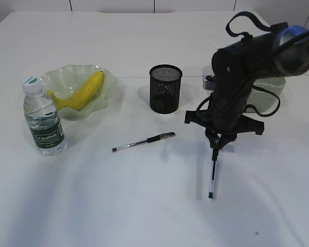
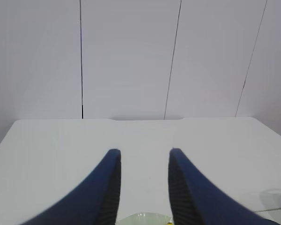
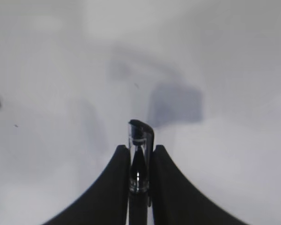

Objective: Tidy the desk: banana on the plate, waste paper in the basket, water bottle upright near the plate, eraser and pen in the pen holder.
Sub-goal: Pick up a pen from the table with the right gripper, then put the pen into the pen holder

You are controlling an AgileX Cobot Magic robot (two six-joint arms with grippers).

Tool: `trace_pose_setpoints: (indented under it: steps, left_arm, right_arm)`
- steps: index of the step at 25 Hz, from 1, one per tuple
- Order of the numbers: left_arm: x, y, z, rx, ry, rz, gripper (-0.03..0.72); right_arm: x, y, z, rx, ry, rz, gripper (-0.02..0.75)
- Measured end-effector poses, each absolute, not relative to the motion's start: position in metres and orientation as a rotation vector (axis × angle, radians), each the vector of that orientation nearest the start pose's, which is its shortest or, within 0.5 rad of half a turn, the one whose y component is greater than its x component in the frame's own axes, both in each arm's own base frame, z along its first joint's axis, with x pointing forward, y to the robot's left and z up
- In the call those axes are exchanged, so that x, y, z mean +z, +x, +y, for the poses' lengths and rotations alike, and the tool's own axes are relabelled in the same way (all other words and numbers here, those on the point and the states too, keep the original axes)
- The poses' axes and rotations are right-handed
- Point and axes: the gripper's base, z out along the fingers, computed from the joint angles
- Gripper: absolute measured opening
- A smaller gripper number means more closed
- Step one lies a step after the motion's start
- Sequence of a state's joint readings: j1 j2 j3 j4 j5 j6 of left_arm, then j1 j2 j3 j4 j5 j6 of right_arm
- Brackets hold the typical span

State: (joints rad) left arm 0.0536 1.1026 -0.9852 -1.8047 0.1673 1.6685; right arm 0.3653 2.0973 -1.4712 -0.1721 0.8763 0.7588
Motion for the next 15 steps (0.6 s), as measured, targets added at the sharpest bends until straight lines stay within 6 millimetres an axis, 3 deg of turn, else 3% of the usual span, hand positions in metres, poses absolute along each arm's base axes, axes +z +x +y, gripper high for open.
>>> trace_pose_setpoints:
  steps: [9, 15]
  left_arm:
    - [0.408, 0.249, -0.002, -0.195, -0.023, 1.565, 0.239]
    - [0.408, 0.249, -0.002, -0.195, -0.023, 1.565, 0.239]
  right_arm:
    - [0.192, 0.425, 0.137, -0.114, 0.280, 2.695, 0.078]
    - [0.212, 0.443, 0.142, -0.056, 0.190, 2.532, 0.078]
